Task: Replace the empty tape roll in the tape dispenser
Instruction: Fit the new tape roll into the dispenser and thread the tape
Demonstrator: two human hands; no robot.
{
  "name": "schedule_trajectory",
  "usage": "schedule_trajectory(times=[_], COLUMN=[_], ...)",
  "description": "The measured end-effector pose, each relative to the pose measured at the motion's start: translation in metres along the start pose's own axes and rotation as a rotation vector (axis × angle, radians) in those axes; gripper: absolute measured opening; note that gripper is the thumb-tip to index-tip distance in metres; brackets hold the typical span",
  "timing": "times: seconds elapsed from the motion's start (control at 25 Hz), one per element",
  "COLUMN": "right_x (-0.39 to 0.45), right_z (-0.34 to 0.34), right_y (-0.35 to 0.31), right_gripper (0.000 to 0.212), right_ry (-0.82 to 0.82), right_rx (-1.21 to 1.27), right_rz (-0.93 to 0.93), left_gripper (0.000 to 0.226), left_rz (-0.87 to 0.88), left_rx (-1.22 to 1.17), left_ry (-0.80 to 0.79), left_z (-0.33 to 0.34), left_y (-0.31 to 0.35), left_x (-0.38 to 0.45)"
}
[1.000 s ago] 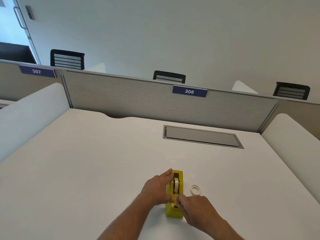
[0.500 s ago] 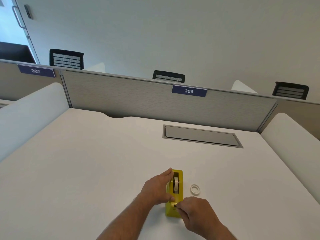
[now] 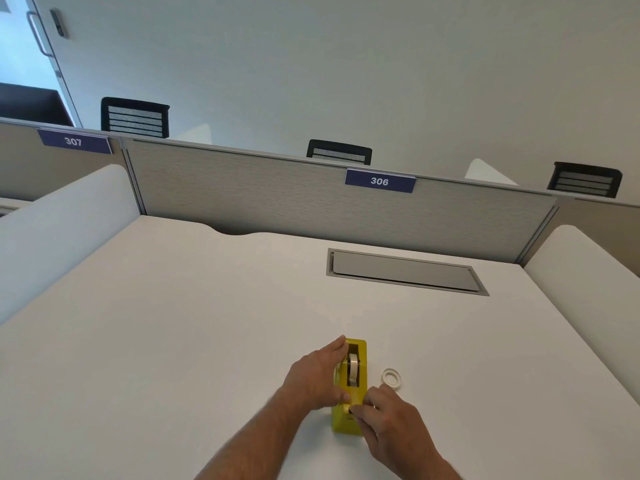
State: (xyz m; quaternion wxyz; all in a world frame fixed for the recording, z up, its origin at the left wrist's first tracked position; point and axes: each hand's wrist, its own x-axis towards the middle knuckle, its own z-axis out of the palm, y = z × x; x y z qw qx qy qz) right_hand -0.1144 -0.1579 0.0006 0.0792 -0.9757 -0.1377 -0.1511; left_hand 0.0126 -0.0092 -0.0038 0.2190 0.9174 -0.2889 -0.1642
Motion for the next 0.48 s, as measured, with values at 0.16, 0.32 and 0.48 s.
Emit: schedule_trajectory(times=[0.16, 0.32, 0.48], right_x=[-0.003, -0.004, -0.006], right_z=[0.001, 0.003, -0.007], right_y=[0.003, 0.003, -0.001], right_gripper=[0.016, 0.031, 0.025], right_ry=[0.034, 0.046, -0.017], right_rx=[-0.011, -0.064, -0.016], right_rz=[0.016, 0.015, 0.008], left_gripper=[0.103, 0.102, 0.099], left_rz=[0.003, -0.003, 0.014], left_rx=[0.007, 0.013, 0.022], left_ry=[0.002, 0.003, 0.035], left_z=[-0.003, -0.004, -0.003], left_y=[0.001, 0.004, 0.004], left_x=[-0.002, -0.003, -0.007])
